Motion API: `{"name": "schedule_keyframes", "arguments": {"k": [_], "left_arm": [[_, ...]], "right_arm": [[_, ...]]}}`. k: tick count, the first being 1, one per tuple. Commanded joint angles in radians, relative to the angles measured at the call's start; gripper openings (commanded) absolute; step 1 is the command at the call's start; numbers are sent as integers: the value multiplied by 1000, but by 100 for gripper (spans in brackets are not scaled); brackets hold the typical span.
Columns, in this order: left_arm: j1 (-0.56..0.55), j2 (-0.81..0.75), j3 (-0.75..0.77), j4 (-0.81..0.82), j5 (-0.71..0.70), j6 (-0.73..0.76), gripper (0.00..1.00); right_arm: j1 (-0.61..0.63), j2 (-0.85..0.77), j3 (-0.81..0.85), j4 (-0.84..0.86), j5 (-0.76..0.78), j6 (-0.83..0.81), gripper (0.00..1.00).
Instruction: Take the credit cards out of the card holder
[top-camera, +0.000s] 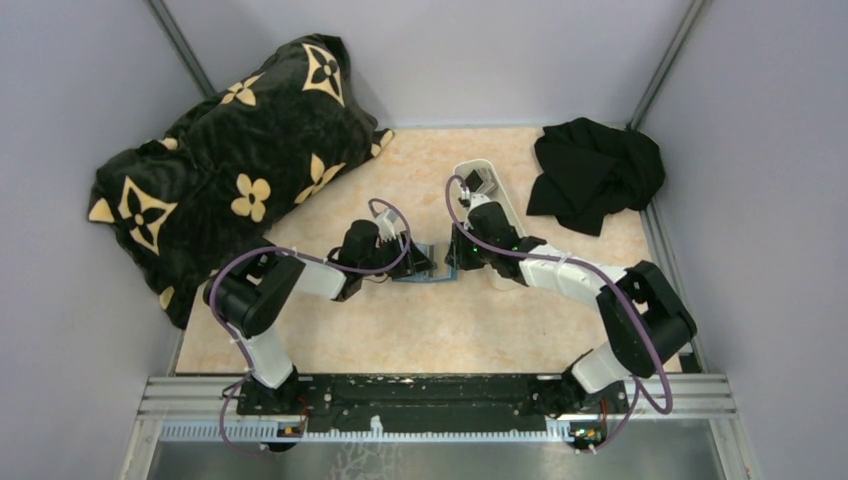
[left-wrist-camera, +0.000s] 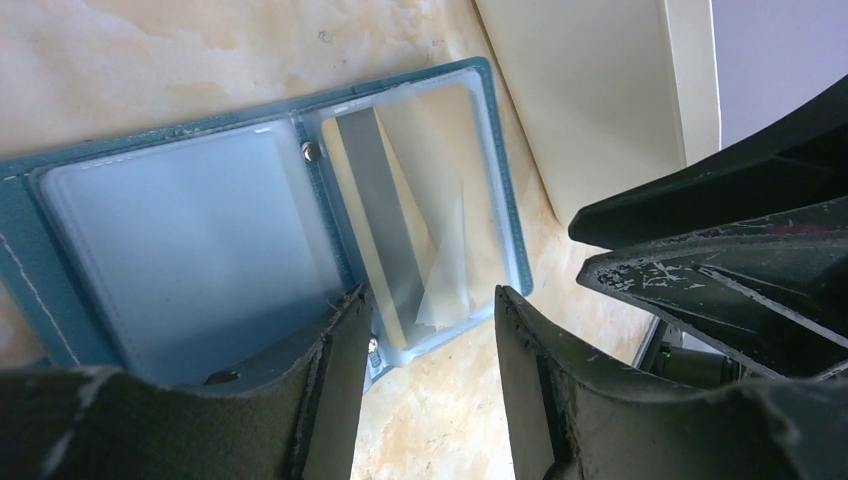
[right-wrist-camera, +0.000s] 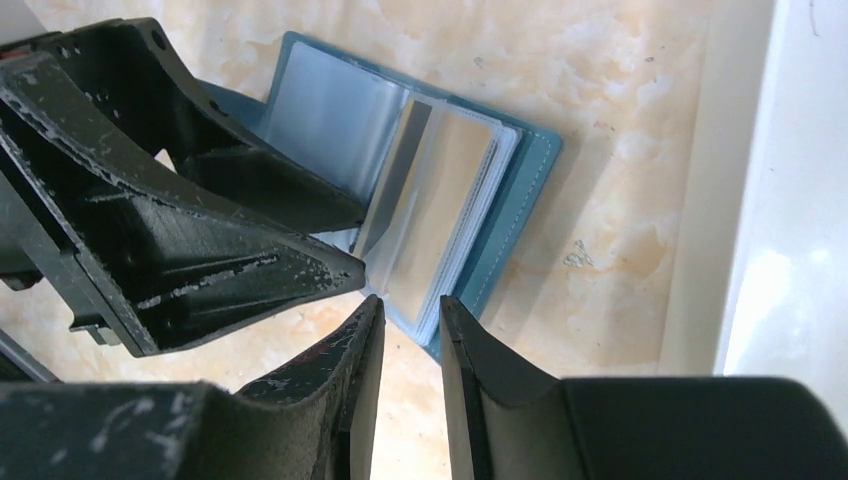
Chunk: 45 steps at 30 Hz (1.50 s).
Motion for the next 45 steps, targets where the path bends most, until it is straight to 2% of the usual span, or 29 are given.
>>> {"name": "schedule_keyframes", "arguments": {"k": [1,18,28,34,45], "left_arm": [[9,6,-22,44,11,-1,56],[57,-80,-62,26,2,11,56],[59,42,-36,134,56,-29,56],[60,46,-42,126,35,-7,56],[56,74,-49,374,189,-167,54]], "right_arm": [[11,51,63,48,-8,-12,28],[7,232,16,114,-5,11,27],[4,264,27,120,-5,12,26],[-1,268,23,131,-11,12,26],[-2,311,30,154,-38,19,26]]}}
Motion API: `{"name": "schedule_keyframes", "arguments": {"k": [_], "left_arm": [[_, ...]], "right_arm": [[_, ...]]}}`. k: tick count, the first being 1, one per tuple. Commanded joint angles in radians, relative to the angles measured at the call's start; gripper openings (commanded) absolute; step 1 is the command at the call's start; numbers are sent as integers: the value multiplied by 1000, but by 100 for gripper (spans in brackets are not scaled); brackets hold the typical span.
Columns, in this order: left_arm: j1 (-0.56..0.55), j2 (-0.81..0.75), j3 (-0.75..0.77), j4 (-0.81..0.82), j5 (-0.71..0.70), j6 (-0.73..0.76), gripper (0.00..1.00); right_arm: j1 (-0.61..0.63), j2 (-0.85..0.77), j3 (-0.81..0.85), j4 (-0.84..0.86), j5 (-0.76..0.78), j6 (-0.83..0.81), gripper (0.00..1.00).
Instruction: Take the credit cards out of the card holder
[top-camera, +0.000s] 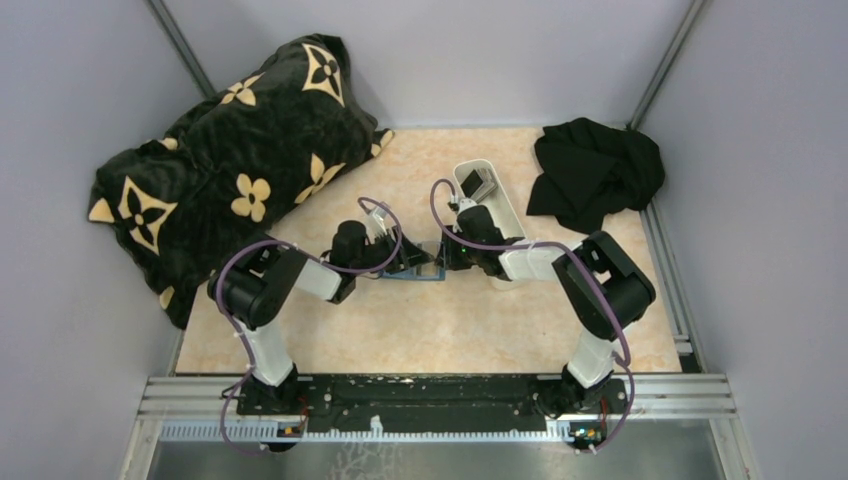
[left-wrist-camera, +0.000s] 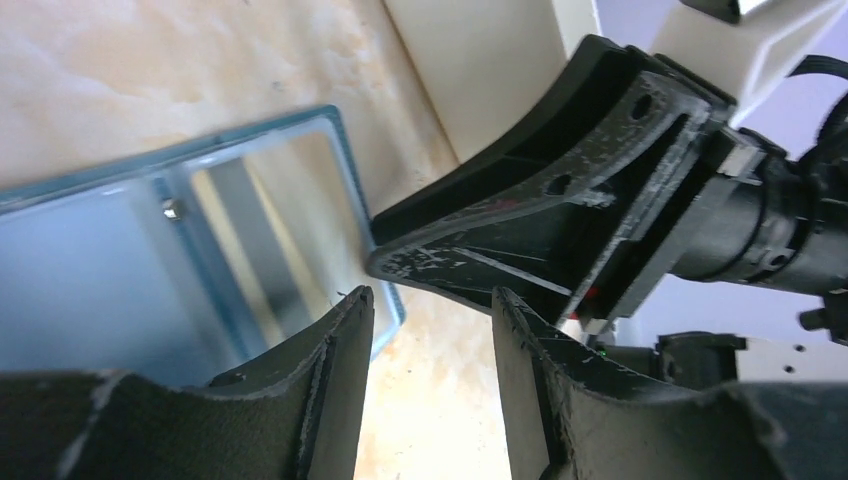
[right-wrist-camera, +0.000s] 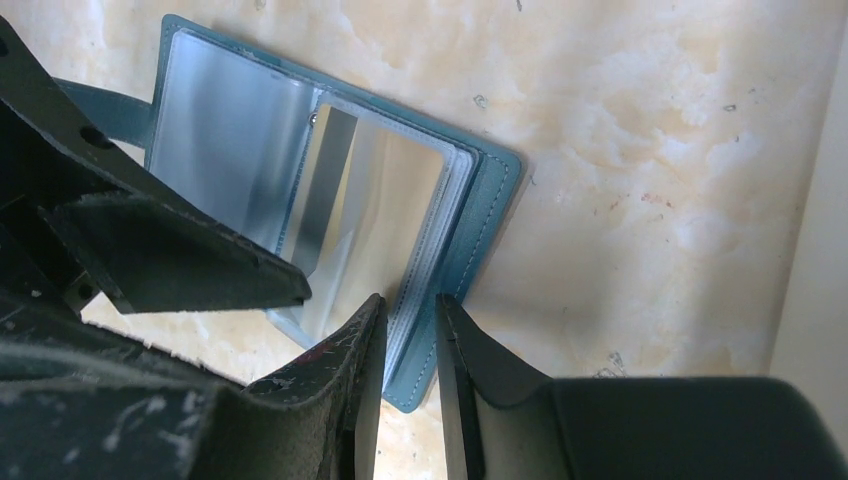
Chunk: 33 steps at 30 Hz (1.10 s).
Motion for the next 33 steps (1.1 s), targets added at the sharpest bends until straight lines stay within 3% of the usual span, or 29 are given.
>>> {"name": "schedule_keyframes", "arguments": {"k": [1,5,9,14,21,33], "left_arm": [[-4,39,1,160,97,-84,54],[-1,25,-16,135,70,-61,53],[6,-84,-36,-32,-30,55,53],[18,-220,-52,-273,-181,183,53],[32,-278,-52,-429,-308,282,53],[42,-208,-77,-408,-316,309,53]], "right_arm": [[0,58,1,-53,7,-2,26],[-1,51,0,-55,12,3,26],[-7,45,0,-61,16,1,26],[-8,40,0,-70,26,-1,6],[-8,25,5,-74,24,-8,11],[-8,-31,6,-94,26,-30,12]]}}
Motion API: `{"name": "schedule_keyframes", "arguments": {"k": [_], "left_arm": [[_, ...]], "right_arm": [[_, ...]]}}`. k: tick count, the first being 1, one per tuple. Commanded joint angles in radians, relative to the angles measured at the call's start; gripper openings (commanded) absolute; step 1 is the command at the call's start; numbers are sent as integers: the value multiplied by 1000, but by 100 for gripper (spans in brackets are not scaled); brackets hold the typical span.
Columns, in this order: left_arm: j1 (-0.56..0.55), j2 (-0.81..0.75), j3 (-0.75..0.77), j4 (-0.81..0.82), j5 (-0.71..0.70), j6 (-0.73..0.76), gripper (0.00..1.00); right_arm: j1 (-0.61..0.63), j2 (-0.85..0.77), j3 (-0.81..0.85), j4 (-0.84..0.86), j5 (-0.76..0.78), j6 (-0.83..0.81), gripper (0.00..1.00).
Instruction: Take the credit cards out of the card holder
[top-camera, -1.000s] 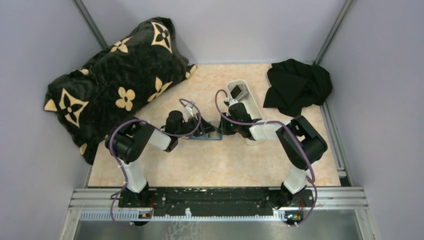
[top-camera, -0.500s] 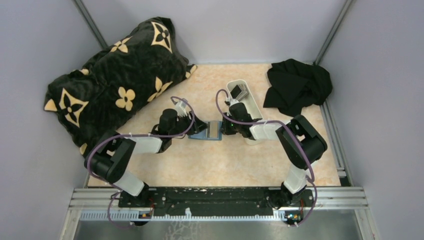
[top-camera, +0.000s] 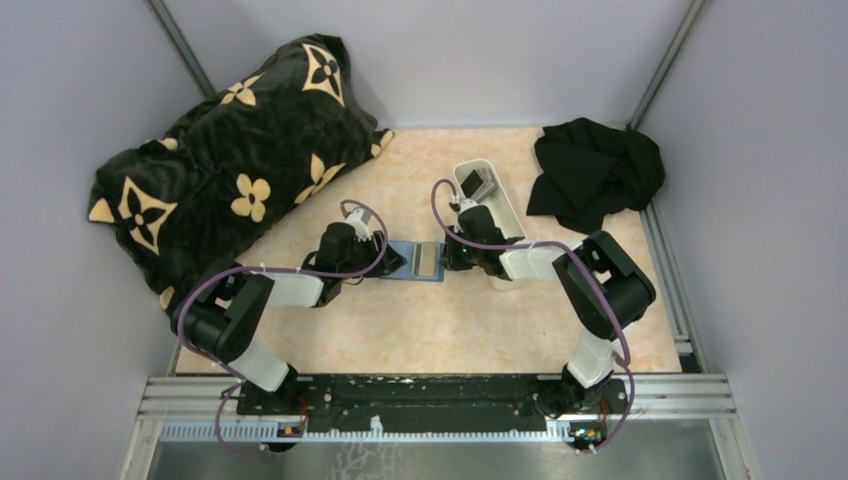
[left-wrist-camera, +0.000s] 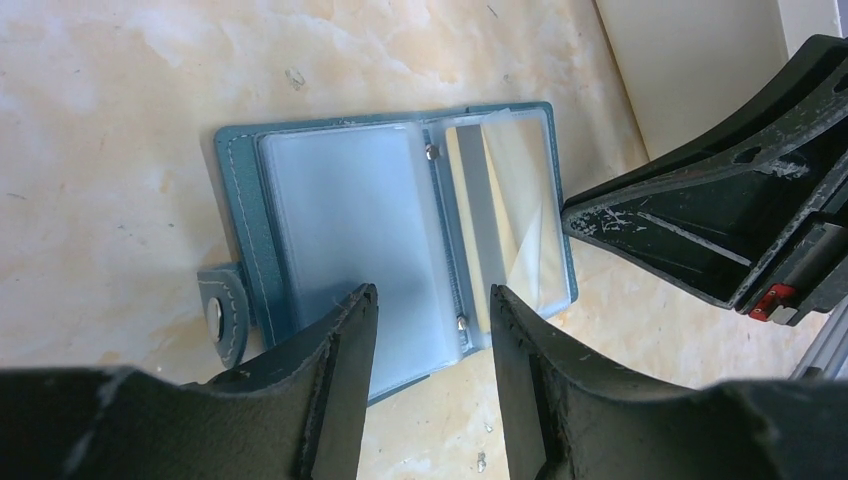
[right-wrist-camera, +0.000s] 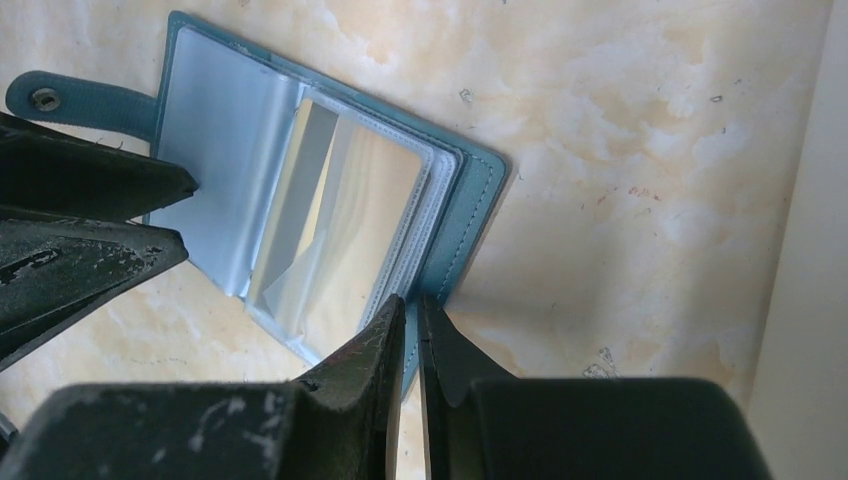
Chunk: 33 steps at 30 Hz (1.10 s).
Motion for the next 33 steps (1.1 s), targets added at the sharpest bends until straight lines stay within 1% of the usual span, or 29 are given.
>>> {"name": "schedule_keyframes", "arguments": {"k": [1,7,18,33], "left_arm": [[1,30,-12,-40,-34,41,53],[1,25,-14,-38,-30,36,54],[1,22,-23,-23,-19,32,54],[2,22,-26,-9,-6,27,54]], "right_arm": [[0,-47,7,-100,30,-36,11],[2,-114,19,-113,25,-38,12],[17,-173,52,-142,28,-51,12],[42,-95,109,-133,-1,-52,12]]}}
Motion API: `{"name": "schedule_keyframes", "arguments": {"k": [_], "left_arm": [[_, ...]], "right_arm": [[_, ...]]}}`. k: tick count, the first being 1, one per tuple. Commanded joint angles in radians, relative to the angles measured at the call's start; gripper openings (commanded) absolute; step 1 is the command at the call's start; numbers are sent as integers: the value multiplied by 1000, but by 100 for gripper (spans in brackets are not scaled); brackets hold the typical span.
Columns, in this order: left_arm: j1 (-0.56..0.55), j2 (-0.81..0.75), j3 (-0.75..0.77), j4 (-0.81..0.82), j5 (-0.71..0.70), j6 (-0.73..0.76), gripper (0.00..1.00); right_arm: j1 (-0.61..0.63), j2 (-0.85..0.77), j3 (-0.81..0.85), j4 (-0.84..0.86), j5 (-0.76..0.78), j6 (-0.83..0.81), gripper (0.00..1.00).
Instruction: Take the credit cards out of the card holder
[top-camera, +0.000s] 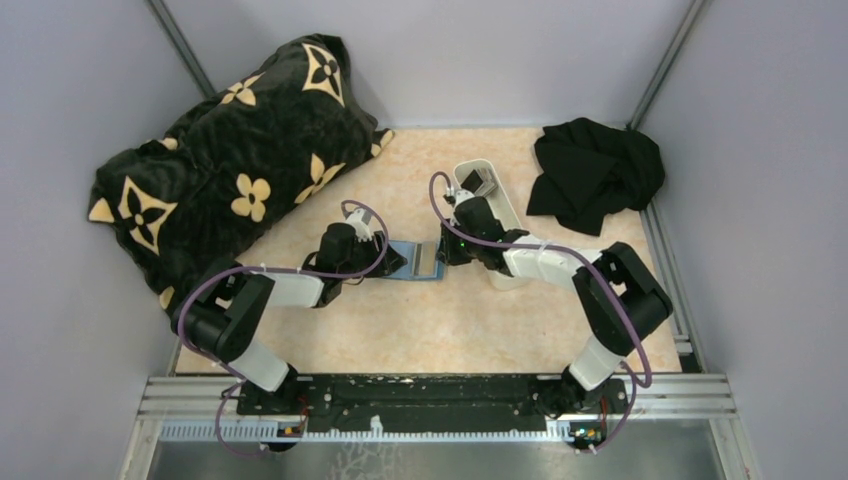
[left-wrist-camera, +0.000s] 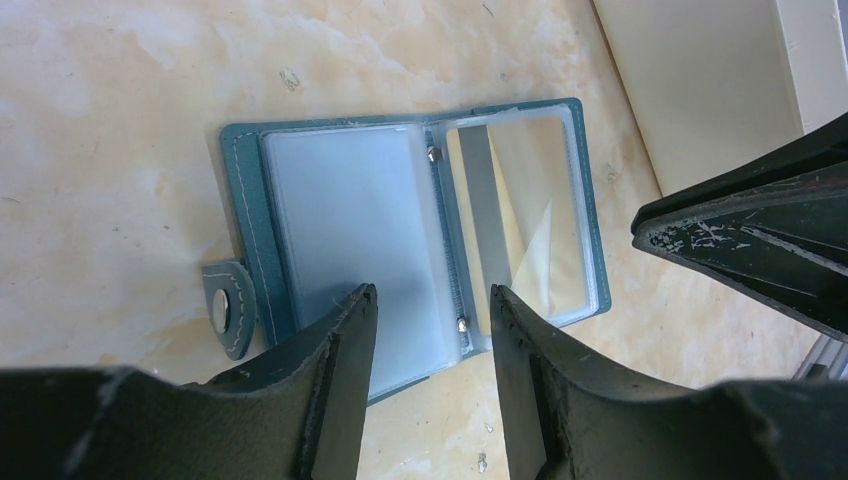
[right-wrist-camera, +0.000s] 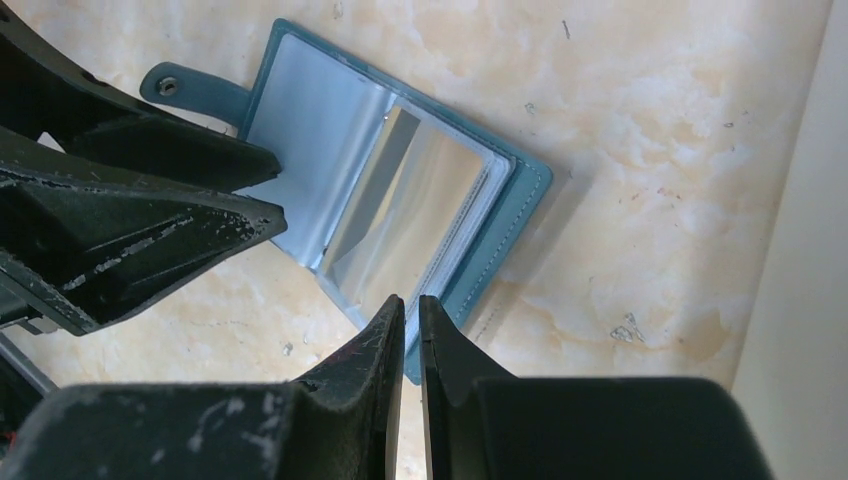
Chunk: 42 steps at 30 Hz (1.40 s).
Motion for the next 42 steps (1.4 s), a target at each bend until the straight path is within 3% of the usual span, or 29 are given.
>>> {"name": "schedule_keyframes", "arguments": {"k": [1,22,42], "left_arm": [[3,18,-21,-25,-4,16,54],[2,27,-19,-26,2,21,54],[1,39,-26,-18,17,14,53]], "right_arm": [[9,23,47,39,-10,-9,12],[9,122,40,87,-46,1,12],[22,164,150,71,-74,-8,12]]}}
